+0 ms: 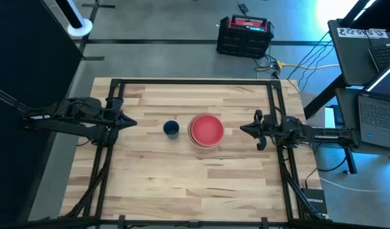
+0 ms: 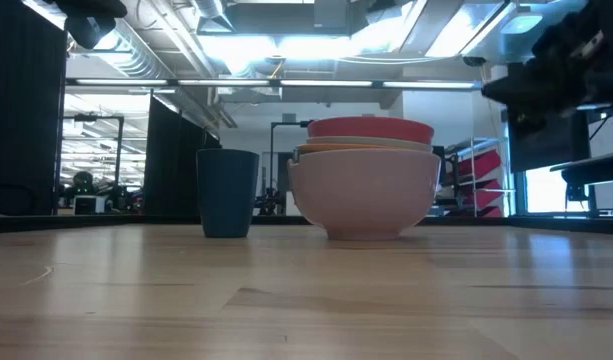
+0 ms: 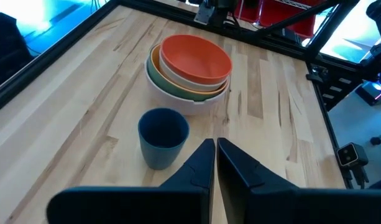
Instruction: Nest bowls inside each other
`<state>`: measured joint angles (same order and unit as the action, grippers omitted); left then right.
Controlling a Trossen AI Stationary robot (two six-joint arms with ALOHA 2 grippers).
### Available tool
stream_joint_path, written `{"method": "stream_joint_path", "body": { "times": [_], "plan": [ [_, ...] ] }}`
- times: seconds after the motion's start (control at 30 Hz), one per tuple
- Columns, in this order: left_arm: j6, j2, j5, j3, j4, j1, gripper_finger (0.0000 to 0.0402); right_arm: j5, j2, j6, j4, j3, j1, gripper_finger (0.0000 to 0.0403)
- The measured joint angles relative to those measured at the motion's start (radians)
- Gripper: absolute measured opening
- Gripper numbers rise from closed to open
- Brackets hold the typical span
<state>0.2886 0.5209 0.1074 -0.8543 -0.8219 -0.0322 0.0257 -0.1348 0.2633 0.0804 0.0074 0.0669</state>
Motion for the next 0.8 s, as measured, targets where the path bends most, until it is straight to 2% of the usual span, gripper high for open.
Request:
{"method": "stream_joint_path", "body": {
  "times": [0.13, 0.33, 0.8],
  "plan": [
    [0.000, 0.000, 0.000, 0.000, 0.000, 0.000, 0.0000, -0.001, 0.003, -0.012, -0.066, 0.000, 0.000, 0.0001],
    [0.005, 0.000, 0.000, 0.002, 0.000, 0.000, 0.0000, -0.018, 0.001, -0.065, -0.070, 0.000, -0.001, 0.0001],
    [0.018, -0.004, 0.000, 0.089, 0.099, 0.000, 0.0000, 0.090, 0.002, -0.085, -0.053, 0.000, -0.002, 0.0001]
  ]
}}
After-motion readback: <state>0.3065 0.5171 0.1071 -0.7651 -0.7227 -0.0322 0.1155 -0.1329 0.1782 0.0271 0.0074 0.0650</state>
